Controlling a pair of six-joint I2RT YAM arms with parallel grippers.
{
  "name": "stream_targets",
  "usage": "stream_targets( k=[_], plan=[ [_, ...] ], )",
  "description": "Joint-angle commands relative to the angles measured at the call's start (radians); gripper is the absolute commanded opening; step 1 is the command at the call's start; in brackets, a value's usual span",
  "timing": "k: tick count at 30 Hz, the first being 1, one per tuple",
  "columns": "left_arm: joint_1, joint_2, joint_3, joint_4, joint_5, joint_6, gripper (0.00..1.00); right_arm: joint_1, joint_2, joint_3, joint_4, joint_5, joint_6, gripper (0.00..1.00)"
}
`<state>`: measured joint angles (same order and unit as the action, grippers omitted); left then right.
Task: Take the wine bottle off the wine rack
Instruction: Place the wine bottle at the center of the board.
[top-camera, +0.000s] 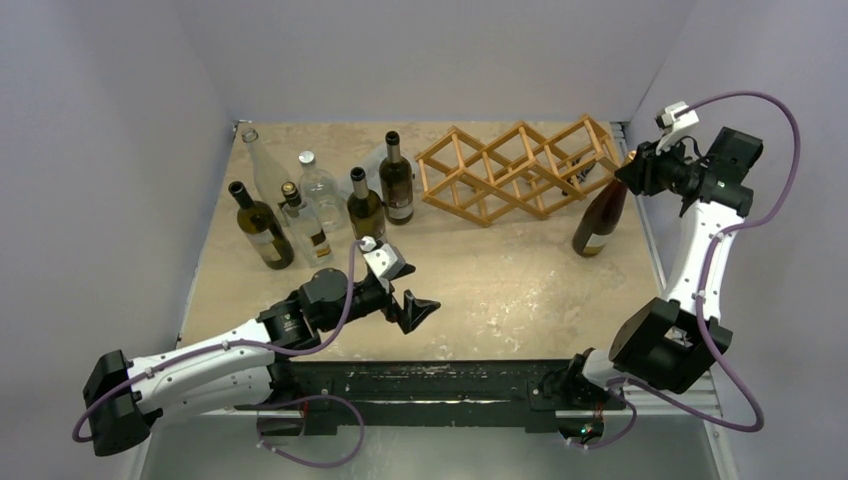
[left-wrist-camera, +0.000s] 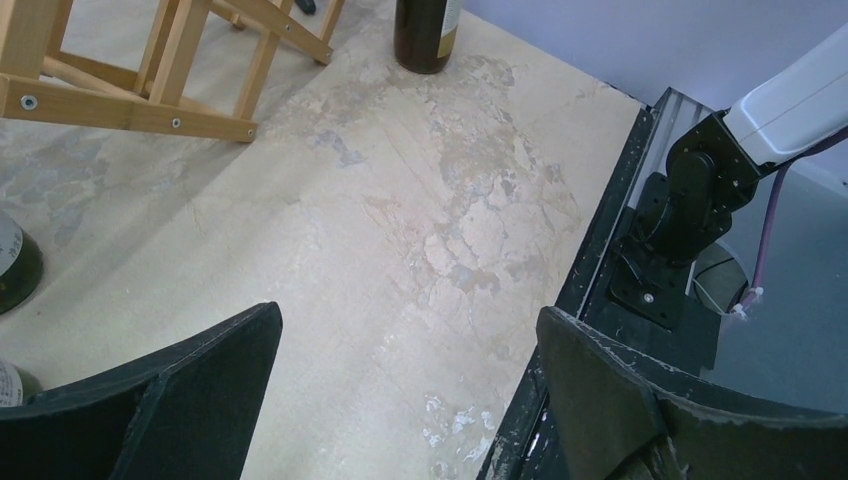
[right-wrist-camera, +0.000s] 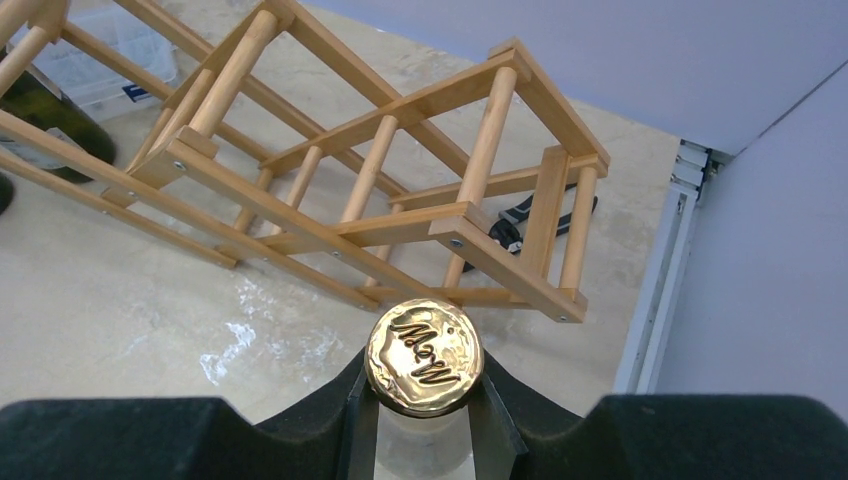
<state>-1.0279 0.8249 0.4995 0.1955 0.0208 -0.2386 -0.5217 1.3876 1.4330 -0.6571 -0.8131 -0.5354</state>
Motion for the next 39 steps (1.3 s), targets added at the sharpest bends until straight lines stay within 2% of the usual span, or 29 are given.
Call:
stream_targets(
  k=[1, 19, 27, 39],
  plan=[
    [-0.001, -0.038, 0.056, -0.034, -0.014, -0.022, 1.0, -0.013, -0.029, 0.112, 0.161, -0.054, -0.03, 0.01],
    [-0.001, -0.115, 0.154, -0.251, -0.061, -0.052, 1.0, -0.015, 0.015, 0.173, 0.14, -0.056, -0.083, 0.06],
    [-0.001, -0.141, 0.202, -0.321, -0.08, -0.057, 1.0, -0.015, 0.024, 0.17, 0.127, -0.057, -0.097, 0.13],
    [0.005, -0.134, 0.312, -0.443, -0.106, -0.065, 1.0, -0.015, 0.002, 0.123, 0.104, -0.088, -0.108, 0.44]
  ],
)
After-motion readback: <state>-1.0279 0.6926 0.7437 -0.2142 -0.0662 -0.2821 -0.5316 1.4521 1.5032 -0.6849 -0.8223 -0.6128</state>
